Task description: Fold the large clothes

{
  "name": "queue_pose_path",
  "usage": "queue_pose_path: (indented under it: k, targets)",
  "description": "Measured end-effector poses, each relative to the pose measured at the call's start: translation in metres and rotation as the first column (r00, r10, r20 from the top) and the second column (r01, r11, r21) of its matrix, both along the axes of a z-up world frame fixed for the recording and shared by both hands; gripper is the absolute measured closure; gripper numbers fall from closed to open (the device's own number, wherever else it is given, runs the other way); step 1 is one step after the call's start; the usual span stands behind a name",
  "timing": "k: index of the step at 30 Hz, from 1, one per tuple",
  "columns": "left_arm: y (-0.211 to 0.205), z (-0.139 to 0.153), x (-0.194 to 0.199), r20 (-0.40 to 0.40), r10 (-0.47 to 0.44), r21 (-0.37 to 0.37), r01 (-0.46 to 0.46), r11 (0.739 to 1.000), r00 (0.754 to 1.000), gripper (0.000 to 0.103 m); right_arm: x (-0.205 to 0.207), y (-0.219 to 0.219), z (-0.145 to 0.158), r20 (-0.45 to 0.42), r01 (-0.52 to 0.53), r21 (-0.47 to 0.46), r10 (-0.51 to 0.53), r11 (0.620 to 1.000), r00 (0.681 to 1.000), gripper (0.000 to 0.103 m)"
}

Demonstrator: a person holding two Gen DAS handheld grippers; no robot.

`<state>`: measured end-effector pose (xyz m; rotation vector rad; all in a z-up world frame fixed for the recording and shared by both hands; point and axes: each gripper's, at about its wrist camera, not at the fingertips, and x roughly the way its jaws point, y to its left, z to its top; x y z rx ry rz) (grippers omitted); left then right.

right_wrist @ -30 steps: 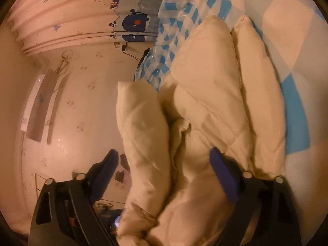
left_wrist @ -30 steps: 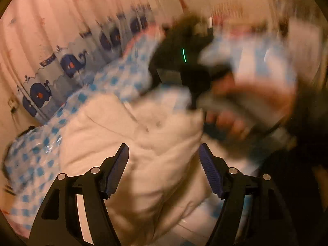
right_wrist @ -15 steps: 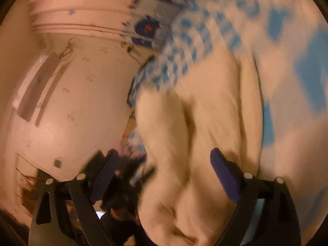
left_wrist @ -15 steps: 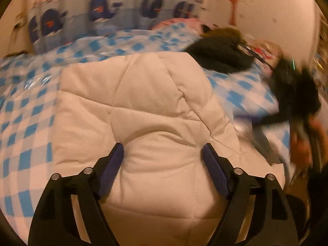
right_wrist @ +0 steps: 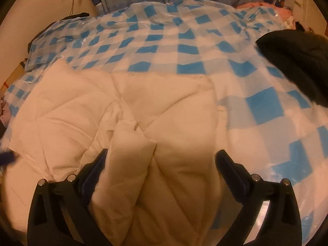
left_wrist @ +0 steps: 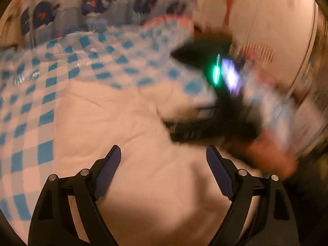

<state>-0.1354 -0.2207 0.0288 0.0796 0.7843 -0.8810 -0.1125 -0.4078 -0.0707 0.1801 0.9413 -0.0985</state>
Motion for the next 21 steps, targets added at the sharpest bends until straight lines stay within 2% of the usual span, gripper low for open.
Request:
queue_pose_path:
  k: [2,3,4,5,7,9,10,11,12,14,15,17,18,19,21]
  targets:
    - [0.022,0.009,0.005,-0.023,0.068,-0.072,-0.069,0.995,0.997,0.021,-0.003,-0.007,-0.001,-0.003,0.014,0.031,-0.014,0.999,1.0,0.007]
    - [0.026,0.0,0.012,-0.062,0.085,-0.062,-0.089,0.994,0.994,0.021,-0.005,-0.01,-0.001,-0.008,0.021,0.05,-0.02,0.999,1.0,0.007]
    - [0.023,-0.016,0.02,-0.109,0.082,-0.019,-0.085,0.996,0.991,0.021,-0.006,-0.011,0.001,-0.014,0.023,0.065,-0.022,0.998,1.0,0.007]
    - [0.015,-0.036,0.021,-0.1,0.087,0.047,-0.083,0.995,0.991,0.019,-0.007,-0.011,0.007,-0.015,0.026,0.071,-0.025,0.997,1.0,0.007]
    - [0.009,-0.048,0.013,-0.022,0.092,0.097,-0.089,0.991,0.996,0.016,-0.022,-0.009,0.032,0.026,0.032,0.087,-0.035,0.996,0.999,0.007]
    - [0.011,-0.047,0.014,-0.036,0.102,0.078,-0.099,0.992,0.994,0.016,-0.051,0.0,0.064,0.135,-0.017,0.104,0.003,0.994,0.991,0.007]
    - [0.011,-0.047,0.016,-0.043,0.103,0.075,-0.1,0.992,0.994,0.016,-0.073,0.007,0.08,0.216,-0.095,0.168,0.057,0.981,0.975,0.007]
    - [0.011,-0.047,0.016,-0.048,0.103,0.075,-0.099,0.992,0.994,0.016,-0.083,0.012,0.084,0.234,-0.138,0.195,0.091,0.971,0.968,0.007]
    - [0.01,-0.047,0.016,-0.049,0.101,0.079,-0.097,0.992,0.994,0.016,-0.092,0.022,0.083,0.211,-0.164,0.183,0.124,0.969,0.97,0.007]
    - [0.011,-0.048,0.014,-0.048,0.102,0.081,-0.098,0.992,0.994,0.015,-0.091,0.044,0.051,0.023,-0.14,-0.003,0.14,0.99,0.99,0.007]
    - [0.007,-0.05,0.013,-0.053,0.085,0.091,-0.08,0.993,0.995,0.012,-0.088,0.046,0.028,-0.03,-0.152,-0.018,0.152,0.988,0.988,0.007]
    - [-0.002,-0.051,0.007,-0.012,0.077,0.152,-0.075,0.986,0.997,0.012,-0.086,0.031,-0.003,-0.019,-0.134,0.128,0.137,0.983,0.99,0.006]
    - [-0.005,-0.046,0.002,0.002,0.071,0.175,-0.07,0.982,0.997,0.012,-0.086,0.026,-0.004,-0.018,-0.134,0.15,0.138,0.98,0.99,0.006]
    - [-0.003,-0.038,-0.001,-0.004,0.071,0.166,-0.07,0.984,0.997,0.012,-0.087,0.024,0.0,-0.024,-0.118,0.153,0.123,0.981,0.992,0.007]
    - [0.013,-0.018,-0.007,-0.053,0.079,0.064,-0.075,0.995,0.995,0.012,-0.092,0.025,0.007,-0.009,-0.112,0.14,0.115,0.984,0.993,0.007]
